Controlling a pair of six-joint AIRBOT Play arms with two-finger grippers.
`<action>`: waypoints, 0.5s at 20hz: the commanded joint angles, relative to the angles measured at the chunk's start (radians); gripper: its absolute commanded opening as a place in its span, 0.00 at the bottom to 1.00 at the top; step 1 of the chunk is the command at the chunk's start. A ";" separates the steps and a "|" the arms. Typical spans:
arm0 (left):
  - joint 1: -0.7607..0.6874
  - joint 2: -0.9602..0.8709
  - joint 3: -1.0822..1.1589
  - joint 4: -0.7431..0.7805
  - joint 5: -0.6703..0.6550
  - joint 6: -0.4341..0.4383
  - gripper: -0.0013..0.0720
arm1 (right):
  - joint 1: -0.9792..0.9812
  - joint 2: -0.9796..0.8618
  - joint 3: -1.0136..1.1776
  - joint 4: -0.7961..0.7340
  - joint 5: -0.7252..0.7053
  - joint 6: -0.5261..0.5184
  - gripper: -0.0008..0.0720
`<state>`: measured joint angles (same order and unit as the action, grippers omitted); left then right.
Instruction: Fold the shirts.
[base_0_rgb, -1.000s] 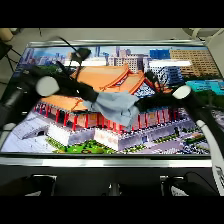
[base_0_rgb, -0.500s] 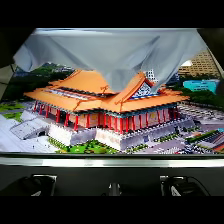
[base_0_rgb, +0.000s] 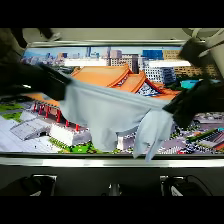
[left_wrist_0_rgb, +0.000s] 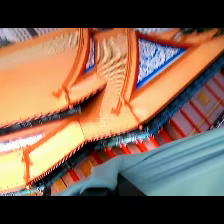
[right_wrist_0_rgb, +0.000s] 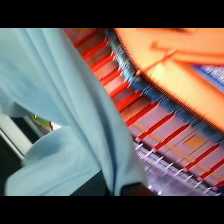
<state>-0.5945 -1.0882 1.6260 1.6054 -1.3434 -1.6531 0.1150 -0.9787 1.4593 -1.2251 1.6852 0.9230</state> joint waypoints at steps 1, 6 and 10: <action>0.001 -0.109 -0.264 0.012 0.157 -0.024 0.05 | 0.000 -0.090 -0.336 -0.022 -0.232 -0.048 0.04; 0.013 -0.405 -0.229 -0.039 0.348 -0.024 0.05 | 0.000 -0.316 -0.396 -0.024 -0.717 -0.040 0.04; 0.074 -0.563 -0.078 -0.118 0.330 -0.059 0.06 | 0.000 -0.383 -0.396 -0.013 -0.938 0.142 0.16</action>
<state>-0.5545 -1.5379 1.4750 1.5620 -1.0431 -1.6817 0.1139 -1.3048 1.0801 -1.2625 0.9676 0.9489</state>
